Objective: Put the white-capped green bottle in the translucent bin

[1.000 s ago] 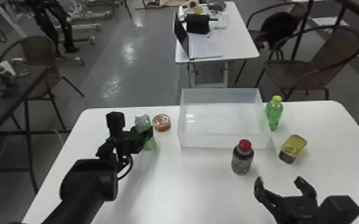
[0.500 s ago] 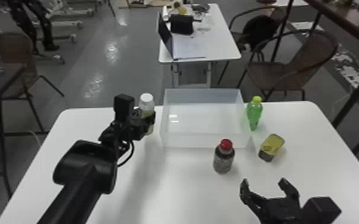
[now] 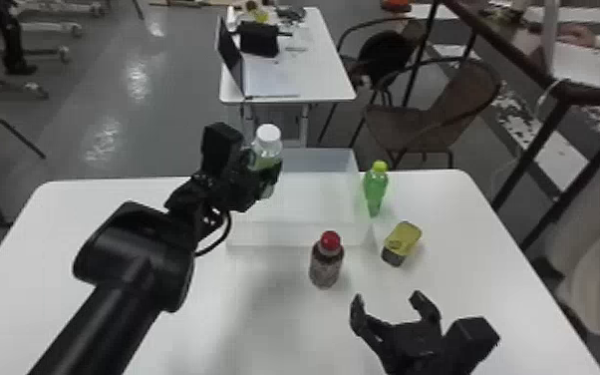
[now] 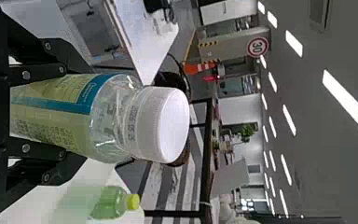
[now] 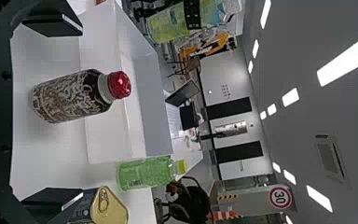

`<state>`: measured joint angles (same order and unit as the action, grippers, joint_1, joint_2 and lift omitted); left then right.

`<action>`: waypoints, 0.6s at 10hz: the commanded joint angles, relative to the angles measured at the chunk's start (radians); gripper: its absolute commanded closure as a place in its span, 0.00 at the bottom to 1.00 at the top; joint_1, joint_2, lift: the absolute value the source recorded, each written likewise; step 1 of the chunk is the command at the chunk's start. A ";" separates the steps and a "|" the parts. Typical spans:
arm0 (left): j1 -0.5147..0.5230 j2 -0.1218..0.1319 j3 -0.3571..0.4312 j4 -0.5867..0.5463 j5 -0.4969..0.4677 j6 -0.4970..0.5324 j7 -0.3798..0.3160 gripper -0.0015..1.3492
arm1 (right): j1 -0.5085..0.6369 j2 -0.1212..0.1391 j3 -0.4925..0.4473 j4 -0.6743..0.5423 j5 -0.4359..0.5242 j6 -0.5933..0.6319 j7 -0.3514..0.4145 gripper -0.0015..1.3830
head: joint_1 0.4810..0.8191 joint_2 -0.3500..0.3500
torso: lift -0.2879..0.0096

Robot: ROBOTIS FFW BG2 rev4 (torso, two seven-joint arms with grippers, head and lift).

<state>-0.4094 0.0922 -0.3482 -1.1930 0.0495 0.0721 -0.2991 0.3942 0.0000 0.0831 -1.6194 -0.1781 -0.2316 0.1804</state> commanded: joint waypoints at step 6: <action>-0.241 -0.095 -0.038 0.417 -0.298 -0.239 -0.293 0.80 | -0.044 0.001 0.007 0.036 0.019 0.017 0.017 0.06 | 0.63 0.24 | 0.88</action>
<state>-0.6204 0.0000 -0.3811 -0.7950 -0.1937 -0.1437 -0.5912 0.3547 0.0000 0.0887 -1.5877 -0.1620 -0.2172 0.1971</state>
